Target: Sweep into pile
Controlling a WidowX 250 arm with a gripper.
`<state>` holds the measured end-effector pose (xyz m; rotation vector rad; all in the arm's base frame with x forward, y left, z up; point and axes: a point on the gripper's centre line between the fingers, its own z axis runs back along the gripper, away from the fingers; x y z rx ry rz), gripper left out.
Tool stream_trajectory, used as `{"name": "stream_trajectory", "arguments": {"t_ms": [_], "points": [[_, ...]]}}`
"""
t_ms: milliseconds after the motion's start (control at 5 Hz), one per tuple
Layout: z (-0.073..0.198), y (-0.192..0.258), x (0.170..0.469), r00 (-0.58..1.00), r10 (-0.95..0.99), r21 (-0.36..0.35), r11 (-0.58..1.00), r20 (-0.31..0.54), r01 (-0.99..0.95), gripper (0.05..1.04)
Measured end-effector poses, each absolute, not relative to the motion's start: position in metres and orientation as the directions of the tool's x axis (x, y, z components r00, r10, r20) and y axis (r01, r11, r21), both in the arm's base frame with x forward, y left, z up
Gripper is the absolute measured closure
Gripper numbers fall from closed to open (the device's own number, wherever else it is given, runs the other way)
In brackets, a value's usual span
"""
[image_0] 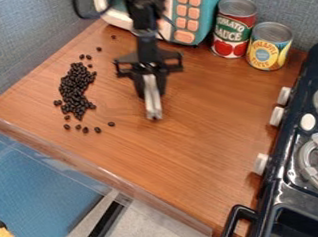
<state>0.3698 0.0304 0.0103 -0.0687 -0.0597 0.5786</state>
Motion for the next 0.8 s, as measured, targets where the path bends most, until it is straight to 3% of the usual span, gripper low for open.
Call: {"name": "stream_trajectory", "arguments": {"t_ms": [200,400,600,800], "points": [[0.009,0.033,0.375,0.827,0.559,-0.062,0.829,0.058,-0.555,0.65],[0.009,0.033,0.376,0.832,0.549,-0.073,0.835,0.071,-0.545,0.348],[0.017,0.036,0.359,0.841,0.54,-0.106,0.839,0.027,-0.534,0.1],[0.055,0.049,0.351,0.836,0.541,-0.163,0.837,0.095,-0.523,0.075]]}}
